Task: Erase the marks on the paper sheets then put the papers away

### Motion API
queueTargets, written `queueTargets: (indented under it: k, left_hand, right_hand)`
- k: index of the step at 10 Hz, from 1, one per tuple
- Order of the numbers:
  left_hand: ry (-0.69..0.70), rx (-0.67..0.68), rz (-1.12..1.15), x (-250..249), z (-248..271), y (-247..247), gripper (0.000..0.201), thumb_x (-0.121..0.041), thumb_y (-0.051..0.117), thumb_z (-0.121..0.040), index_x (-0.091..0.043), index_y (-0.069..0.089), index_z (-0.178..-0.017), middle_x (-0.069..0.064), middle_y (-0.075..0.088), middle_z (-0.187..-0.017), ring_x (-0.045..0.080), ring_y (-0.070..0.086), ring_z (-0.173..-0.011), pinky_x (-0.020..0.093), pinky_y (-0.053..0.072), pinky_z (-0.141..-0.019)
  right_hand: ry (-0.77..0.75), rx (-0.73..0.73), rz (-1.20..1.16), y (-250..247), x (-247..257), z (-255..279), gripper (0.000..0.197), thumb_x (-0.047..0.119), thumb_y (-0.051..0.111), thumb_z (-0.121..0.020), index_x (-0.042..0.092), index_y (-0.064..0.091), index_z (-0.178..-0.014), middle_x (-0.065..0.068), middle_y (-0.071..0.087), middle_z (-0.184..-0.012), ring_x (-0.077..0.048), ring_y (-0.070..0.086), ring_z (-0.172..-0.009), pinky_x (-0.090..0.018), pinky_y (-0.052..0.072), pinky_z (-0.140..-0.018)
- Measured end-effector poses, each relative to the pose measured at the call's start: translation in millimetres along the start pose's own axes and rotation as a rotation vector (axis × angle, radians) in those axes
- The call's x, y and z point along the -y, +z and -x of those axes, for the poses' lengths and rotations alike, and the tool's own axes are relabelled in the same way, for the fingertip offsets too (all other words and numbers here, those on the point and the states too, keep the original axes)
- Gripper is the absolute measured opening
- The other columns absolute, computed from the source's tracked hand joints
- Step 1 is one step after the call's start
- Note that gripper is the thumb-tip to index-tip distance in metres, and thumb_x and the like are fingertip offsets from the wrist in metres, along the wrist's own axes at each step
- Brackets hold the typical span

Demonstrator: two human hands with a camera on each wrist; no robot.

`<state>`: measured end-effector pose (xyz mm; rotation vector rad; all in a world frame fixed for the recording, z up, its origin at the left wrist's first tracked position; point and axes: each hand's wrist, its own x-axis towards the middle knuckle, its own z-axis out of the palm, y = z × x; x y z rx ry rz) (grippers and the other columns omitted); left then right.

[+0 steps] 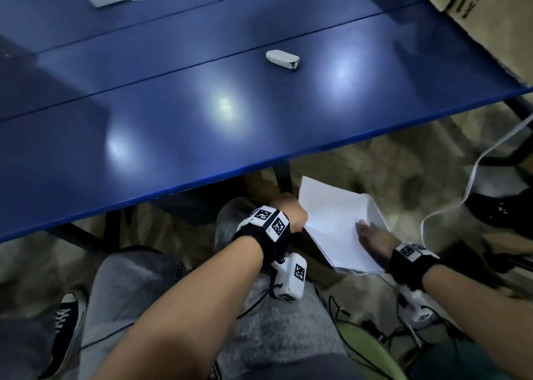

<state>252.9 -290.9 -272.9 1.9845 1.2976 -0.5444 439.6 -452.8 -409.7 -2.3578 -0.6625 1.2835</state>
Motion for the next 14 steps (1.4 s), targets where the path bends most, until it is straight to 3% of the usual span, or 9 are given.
queueTargets:
  k: [1, 2, 4, 5, 6, 7, 9, 11, 14]
  left_hand:
    - [0.072, -0.103, -0.016, -3, 21, -15, 0.033, -0.026, 0.052, -0.095, -0.003, 0.067, -0.114, 0.016, 0.066, -0.121, 0.033, 0.062, -0.111, 0.029, 0.047, -0.085]
    - [0.101, -0.196, 0.064, 4, 56, -33, 0.035, -0.034, 0.057, -0.096, -0.008, 0.068, -0.117, 0.013, 0.066, -0.124, 0.031, 0.059, -0.117, 0.03, 0.046, -0.092]
    - [0.256, -0.431, 0.178, 60, 147, -76, 0.024, -0.033, 0.063, -0.094, -0.012, 0.07, -0.085, 0.001, 0.074, -0.085, 0.017, 0.068, -0.094, 0.021, 0.04, -0.065]
    - [0.29, -0.557, 0.217, 89, 186, -125, 0.021, -0.032, 0.064, -0.094, -0.02, 0.073, -0.079, -0.008, 0.069, -0.068, -0.01, 0.061, -0.071, 0.017, 0.038, -0.056]
    - [0.255, -0.693, 0.285, 114, 202, -190, 0.026, -0.034, 0.061, -0.095, -0.019, 0.07, -0.075, -0.013, 0.062, -0.059, -0.005, 0.052, -0.055, 0.012, 0.034, -0.046]
    - [0.11, -0.807, 0.306, 141, 173, -253, 0.025, -0.034, 0.065, -0.093, -0.014, 0.066, -0.078, -0.005, 0.06, -0.063, 0.017, 0.057, -0.064, 0.022, 0.038, -0.051]
    - [-0.135, -0.85, 0.29, 176, 99, -324, 0.029, -0.036, 0.071, -0.088, -0.007, 0.072, -0.086, 0.012, 0.071, -0.089, 0.03, 0.065, -0.086, 0.029, 0.043, -0.068]
    - [-0.28, -0.766, 0.183, 190, 56, -339, 0.035, -0.04, 0.071, -0.086, -0.006, 0.065, -0.091, 0.015, 0.07, -0.099, 0.032, 0.066, -0.087, 0.032, 0.049, -0.067]
    - [-0.312, -0.718, 0.134, 197, 57, -348, 0.058, -0.059, 0.06, -0.086, -0.007, 0.062, -0.113, 0.009, 0.066, -0.101, 0.028, 0.064, -0.086, 0.03, 0.047, -0.066]
  right_hand:
    - [0.058, -0.114, -0.393, -37, 18, 6, 0.05, 0.044, 0.062, -0.093, 0.007, 0.057, -0.126, -0.009, 0.063, -0.095, -0.03, 0.064, -0.087, -0.039, 0.053, -0.074]
    - [0.02, -0.176, -0.629, -52, 36, 33, 0.011, -0.003, 0.055, -0.095, 0.004, 0.062, -0.1, -0.01, 0.058, -0.076, -0.022, 0.056, -0.065, -0.03, 0.049, -0.058]
    - [-0.317, -0.316, -0.667, -83, 93, 124, 0.017, -0.008, 0.064, -0.088, 0.007, 0.06, -0.08, 0.007, 0.067, -0.052, -0.002, 0.058, -0.044, -0.012, 0.05, -0.047]
    - [-0.571, -0.285, -0.67, -100, 158, 181, 0.018, -0.004, 0.067, -0.086, 0.012, 0.063, -0.077, 0.008, 0.066, -0.053, -0.001, 0.055, -0.042, -0.013, 0.049, -0.046]
    - [-0.794, -0.294, -0.515, -109, 245, 195, 0.019, 0.003, 0.071, -0.086, 0.018, 0.067, -0.074, 0.003, 0.065, -0.057, -0.004, 0.057, -0.044, -0.018, 0.053, -0.052]
    - [-0.823, -0.305, -0.365, -107, 342, 166, 0.011, 0.0, 0.07, -0.086, 0.003, 0.066, -0.095, -0.004, 0.062, -0.067, 0.001, 0.054, -0.039, -0.019, 0.051, -0.049]
    - [-0.624, -0.365, -0.011, -77, 459, 84, 0.012, 0.015, 0.081, -0.078, 0.013, 0.074, -0.087, -0.007, 0.073, -0.09, -0.019, 0.065, -0.082, -0.034, 0.056, -0.089]
    - [-0.496, -0.337, 0.282, -66, 502, 57, 0.035, 0.029, 0.072, -0.085, 0.01, 0.071, -0.114, -0.009, 0.07, -0.116, -0.027, 0.065, -0.112, -0.031, 0.053, -0.093]
    - [-0.452, -0.328, 0.168, -69, 503, 49, 0.027, 0.029, 0.069, -0.073, 0.003, 0.069, -0.078, -0.011, 0.072, -0.075, -0.031, 0.071, -0.068, -0.034, 0.059, -0.066]
